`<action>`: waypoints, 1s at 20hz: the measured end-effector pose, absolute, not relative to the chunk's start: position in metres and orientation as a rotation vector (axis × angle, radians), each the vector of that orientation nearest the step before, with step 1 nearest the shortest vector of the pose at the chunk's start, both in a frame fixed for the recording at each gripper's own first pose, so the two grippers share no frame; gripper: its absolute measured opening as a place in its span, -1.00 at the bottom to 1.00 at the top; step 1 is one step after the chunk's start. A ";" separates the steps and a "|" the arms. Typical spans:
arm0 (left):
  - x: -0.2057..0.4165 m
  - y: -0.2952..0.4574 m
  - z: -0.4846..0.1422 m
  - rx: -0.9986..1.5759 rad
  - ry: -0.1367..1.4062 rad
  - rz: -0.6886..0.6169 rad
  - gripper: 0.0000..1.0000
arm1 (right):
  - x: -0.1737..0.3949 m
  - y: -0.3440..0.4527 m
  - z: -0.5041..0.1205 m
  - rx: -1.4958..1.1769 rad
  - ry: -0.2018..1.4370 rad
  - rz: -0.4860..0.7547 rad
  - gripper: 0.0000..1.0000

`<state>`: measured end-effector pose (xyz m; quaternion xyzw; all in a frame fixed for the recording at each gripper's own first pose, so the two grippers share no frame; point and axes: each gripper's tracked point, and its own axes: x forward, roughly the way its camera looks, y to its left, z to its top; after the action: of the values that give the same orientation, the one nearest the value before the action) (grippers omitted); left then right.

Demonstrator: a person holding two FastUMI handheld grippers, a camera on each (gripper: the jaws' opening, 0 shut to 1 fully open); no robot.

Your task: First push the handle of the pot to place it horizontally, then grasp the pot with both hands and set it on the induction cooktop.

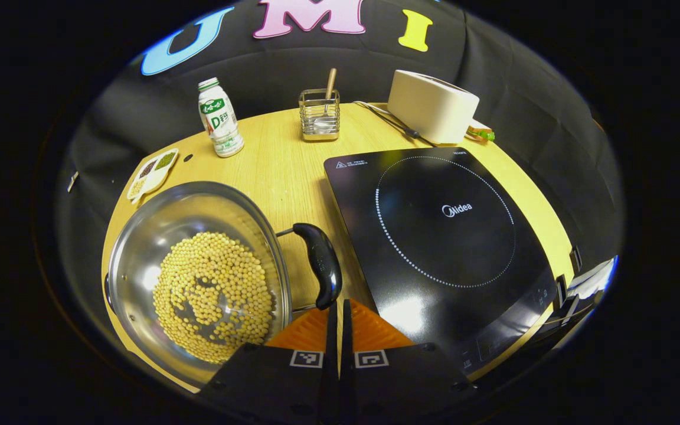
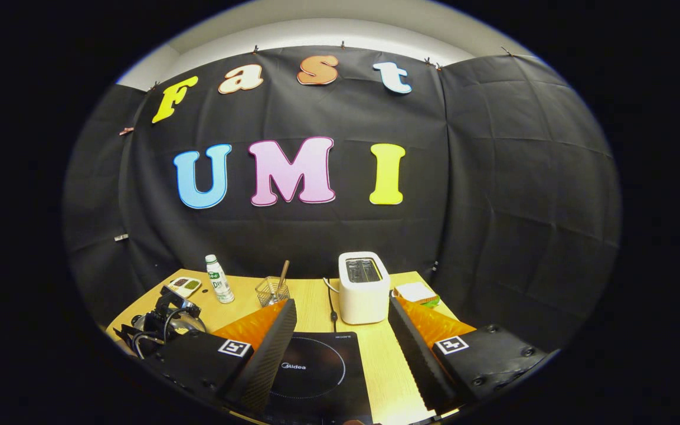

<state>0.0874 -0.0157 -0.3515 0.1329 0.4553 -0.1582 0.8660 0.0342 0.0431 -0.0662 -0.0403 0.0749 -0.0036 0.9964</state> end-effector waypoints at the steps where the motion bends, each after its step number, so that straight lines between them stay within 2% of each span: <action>1: 0.090 -0.017 -0.351 0.289 0.952 -0.334 -0.89 | 0.034 0.042 -0.068 -0.077 0.159 -0.011 0.94; 11: 0.087 -0.028 -0.340 0.199 0.895 -0.325 -0.89 | 0.023 0.043 -0.075 -0.050 0.193 -0.018 0.94; 16: 0.063 -0.025 -0.303 0.118 0.761 -0.350 -0.89 | 0.021 0.059 -0.092 -0.025 0.252 0.004 0.94; 20: 0.045 0.008 -0.268 0.082 0.663 -0.302 -0.88 | 0.021 0.083 -0.102 -0.030 0.281 0.034 0.98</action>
<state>0.0454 0.0082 -0.2684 0.0403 0.3243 -0.1475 0.9335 0.0208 0.0828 -0.1023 -0.0147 0.1400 0.0169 0.9899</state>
